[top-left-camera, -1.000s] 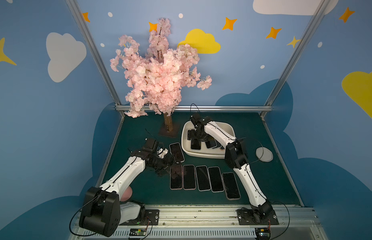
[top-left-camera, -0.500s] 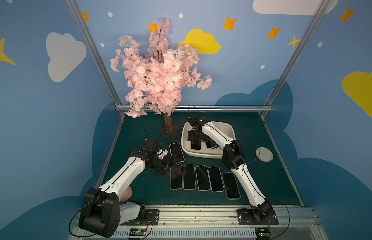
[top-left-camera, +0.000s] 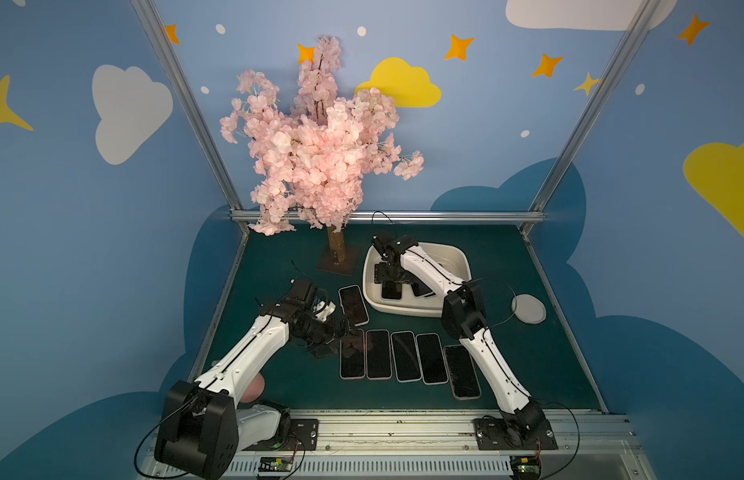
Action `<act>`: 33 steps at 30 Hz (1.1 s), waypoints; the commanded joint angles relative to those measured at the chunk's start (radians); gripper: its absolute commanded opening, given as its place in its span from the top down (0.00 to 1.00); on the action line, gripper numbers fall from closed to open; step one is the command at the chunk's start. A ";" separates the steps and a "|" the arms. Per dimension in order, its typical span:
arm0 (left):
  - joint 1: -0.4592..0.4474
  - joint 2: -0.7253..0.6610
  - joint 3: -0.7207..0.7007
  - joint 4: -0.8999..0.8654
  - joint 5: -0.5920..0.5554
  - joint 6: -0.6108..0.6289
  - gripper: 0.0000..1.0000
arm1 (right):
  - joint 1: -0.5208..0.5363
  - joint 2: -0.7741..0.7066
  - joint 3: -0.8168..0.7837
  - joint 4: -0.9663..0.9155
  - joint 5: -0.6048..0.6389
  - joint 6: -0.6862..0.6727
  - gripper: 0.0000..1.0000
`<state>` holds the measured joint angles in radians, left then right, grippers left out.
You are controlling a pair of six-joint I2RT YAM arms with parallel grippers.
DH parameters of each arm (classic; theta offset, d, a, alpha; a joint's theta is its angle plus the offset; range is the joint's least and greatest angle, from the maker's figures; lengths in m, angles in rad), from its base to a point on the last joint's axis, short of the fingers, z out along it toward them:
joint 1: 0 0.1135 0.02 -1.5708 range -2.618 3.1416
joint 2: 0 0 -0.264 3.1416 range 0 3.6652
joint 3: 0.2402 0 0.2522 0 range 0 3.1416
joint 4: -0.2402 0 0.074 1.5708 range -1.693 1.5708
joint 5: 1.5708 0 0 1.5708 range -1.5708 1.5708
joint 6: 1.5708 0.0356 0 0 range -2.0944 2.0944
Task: Take the phone out of the storage box
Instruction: Pick up the phone from the storage box.
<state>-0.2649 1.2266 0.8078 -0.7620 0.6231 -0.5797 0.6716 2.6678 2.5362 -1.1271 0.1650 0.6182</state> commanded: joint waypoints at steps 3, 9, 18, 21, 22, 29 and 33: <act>-0.002 -0.026 -0.005 0.000 0.000 -0.003 0.00 | -0.001 0.078 -0.066 -0.098 -0.033 -0.016 0.22; -0.002 -0.039 -0.017 0.028 0.008 -0.033 0.00 | -0.006 0.040 -0.082 -0.109 -0.023 -0.051 0.31; -0.002 -0.071 -0.037 0.104 0.018 -0.094 0.00 | -0.016 -0.137 -0.063 -0.030 -0.085 -0.137 0.34; -0.002 -0.076 -0.035 0.131 0.021 -0.111 0.00 | -0.031 -0.201 -0.073 0.015 -0.162 -0.138 0.34; -0.002 -0.079 -0.034 0.139 0.021 -0.116 0.00 | -0.038 -0.224 -0.079 0.028 -0.180 -0.138 0.35; -0.005 -0.080 -0.022 0.177 0.023 -0.138 0.00 | -0.086 -0.356 -0.153 0.070 -0.277 -0.110 0.36; -0.011 -0.069 -0.004 0.205 0.027 -0.144 0.00 | -0.130 -0.451 -0.232 0.069 -0.334 -0.113 0.37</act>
<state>-0.2707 1.1629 0.7773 -0.5884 0.6331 -0.7151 0.5682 2.2929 2.3455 -1.0748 -0.1085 0.5003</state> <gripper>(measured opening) 0.999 0.786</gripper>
